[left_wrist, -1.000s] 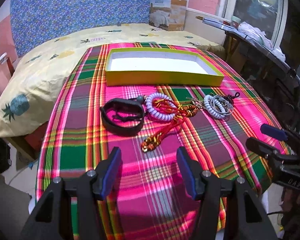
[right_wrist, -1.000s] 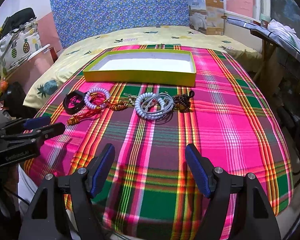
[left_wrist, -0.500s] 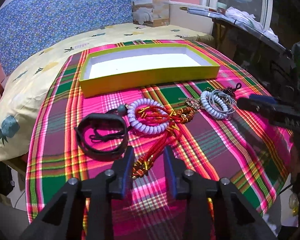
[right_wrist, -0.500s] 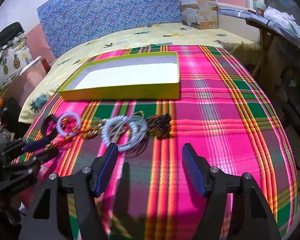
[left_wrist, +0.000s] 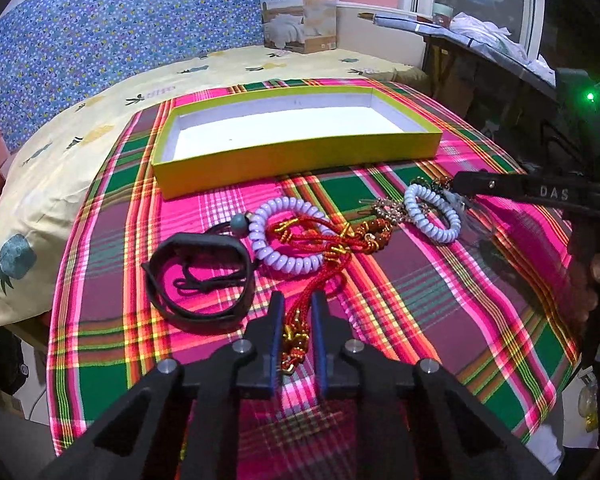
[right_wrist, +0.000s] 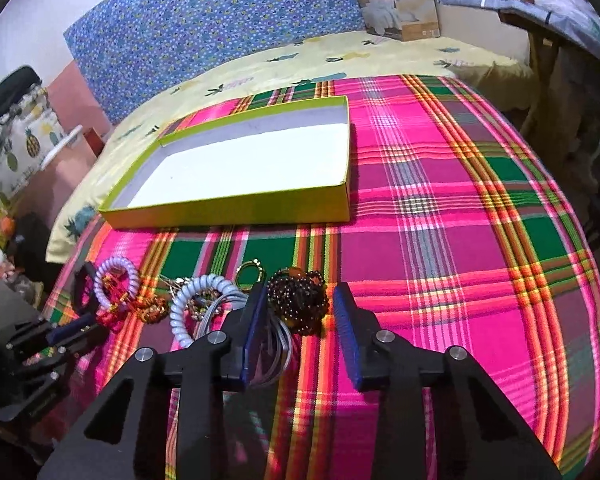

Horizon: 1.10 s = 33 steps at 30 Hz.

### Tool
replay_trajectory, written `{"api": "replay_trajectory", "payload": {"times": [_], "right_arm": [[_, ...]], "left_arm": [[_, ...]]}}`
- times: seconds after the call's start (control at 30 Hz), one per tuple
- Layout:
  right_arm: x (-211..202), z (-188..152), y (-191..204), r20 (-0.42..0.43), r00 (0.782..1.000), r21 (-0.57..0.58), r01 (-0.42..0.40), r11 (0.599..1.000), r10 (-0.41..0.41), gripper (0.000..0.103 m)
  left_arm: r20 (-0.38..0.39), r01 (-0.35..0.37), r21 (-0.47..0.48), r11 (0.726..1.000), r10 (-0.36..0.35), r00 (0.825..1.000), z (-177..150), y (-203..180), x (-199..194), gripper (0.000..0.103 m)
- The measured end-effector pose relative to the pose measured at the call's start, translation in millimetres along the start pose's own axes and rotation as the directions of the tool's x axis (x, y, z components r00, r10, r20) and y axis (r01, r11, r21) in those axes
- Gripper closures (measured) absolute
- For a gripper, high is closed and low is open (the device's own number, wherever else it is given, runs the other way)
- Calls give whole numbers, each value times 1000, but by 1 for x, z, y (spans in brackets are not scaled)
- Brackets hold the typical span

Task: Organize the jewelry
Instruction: 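Grasp the red-gold tassel with the left tool while the right tool grasps the brown beaded ring, then carry the tassel into the yellow box with the left tool while the right tool drops the beaded ring there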

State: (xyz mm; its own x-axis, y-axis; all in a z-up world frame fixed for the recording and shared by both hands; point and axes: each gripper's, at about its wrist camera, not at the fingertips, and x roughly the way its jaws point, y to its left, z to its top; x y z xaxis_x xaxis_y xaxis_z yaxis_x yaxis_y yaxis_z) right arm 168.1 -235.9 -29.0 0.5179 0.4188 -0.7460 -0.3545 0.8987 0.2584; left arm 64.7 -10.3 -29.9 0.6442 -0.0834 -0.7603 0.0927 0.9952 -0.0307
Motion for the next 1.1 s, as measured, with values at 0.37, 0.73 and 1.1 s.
{"api": "replay_trajectory", "payload": {"times": [0.37, 0.73, 1.1], "right_arm": [[-2, 2, 1, 5, 1000, -36, 5, 999, -5, 93], [-31, -4, -1, 57, 998, -46, 20, 999, -17, 99], [-59, 11, 13, 126, 992, -65, -19, 998, 27, 99]], "left_arm": [[-3, -1, -1, 1000, 1, 1000, 2, -2, 1, 91], [29, 83, -25, 996, -82, 996, 0, -7, -21, 97], [91, 114, -41, 993, -109, 990, 18, -3, -46, 97]]}}
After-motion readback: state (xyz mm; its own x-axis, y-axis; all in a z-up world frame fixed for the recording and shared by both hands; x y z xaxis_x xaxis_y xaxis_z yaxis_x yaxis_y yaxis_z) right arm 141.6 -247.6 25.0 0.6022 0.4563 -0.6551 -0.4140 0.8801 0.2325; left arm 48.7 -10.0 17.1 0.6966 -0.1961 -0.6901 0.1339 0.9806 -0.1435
